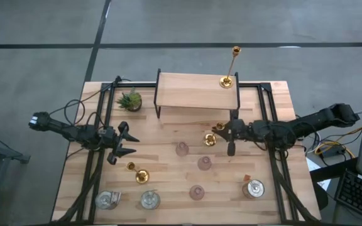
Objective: Pick & Place candle stick holders
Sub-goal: Align the top gold candle holder on the shelf with the gold candle holder
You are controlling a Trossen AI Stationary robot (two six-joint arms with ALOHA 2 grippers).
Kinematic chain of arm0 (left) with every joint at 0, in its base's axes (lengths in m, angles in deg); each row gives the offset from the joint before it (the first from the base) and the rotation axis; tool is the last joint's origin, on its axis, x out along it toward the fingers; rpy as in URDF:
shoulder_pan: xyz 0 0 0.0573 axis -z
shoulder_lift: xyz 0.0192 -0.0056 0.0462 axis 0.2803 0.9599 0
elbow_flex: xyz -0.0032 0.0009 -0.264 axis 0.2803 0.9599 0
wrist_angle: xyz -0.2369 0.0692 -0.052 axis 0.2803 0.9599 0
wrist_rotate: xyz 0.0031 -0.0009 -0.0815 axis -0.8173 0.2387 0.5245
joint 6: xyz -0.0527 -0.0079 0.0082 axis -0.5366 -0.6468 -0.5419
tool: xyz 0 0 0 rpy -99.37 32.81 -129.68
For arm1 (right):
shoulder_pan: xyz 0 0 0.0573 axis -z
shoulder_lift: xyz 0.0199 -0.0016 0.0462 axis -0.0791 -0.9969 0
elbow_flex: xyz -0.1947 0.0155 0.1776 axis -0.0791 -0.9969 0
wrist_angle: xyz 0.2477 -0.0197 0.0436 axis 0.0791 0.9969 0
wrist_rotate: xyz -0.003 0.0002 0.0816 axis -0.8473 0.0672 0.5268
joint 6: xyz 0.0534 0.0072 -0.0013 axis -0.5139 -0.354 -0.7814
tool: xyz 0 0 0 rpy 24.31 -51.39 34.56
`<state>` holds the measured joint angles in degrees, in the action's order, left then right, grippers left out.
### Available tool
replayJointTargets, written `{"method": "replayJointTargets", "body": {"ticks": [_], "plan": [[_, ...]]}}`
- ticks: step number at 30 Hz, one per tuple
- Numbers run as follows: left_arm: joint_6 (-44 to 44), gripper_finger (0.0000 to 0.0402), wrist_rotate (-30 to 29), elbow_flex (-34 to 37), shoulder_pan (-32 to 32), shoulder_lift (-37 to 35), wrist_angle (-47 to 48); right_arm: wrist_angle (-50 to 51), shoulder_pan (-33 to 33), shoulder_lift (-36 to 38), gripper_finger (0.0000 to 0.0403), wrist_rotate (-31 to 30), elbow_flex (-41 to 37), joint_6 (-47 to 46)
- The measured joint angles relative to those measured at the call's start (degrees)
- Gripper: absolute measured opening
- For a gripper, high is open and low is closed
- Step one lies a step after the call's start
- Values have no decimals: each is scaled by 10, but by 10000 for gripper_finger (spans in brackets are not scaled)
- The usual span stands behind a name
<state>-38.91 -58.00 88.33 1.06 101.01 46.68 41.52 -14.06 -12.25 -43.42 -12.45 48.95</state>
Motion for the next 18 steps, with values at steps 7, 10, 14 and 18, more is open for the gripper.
{"method": "replayJointTargets", "body": {"ticks": [7, 10, 14, 18], "plan": [[0, 218, 0, 0, 0, 0, 0, 137, 0, 17, 33, 7, 103, 28], [0, 218, 0, 0, 0, 0, 0, 170, 1, 17, 33, 6, 141, 33], [0, 218, 0, 0, 0, 0, 0, 208, 0, 17, 33, -13, 186, 36], [0, 218, 0, 0, 0, 0, 0, 253, 5, 20, 33, -78, 221, 52]]}}
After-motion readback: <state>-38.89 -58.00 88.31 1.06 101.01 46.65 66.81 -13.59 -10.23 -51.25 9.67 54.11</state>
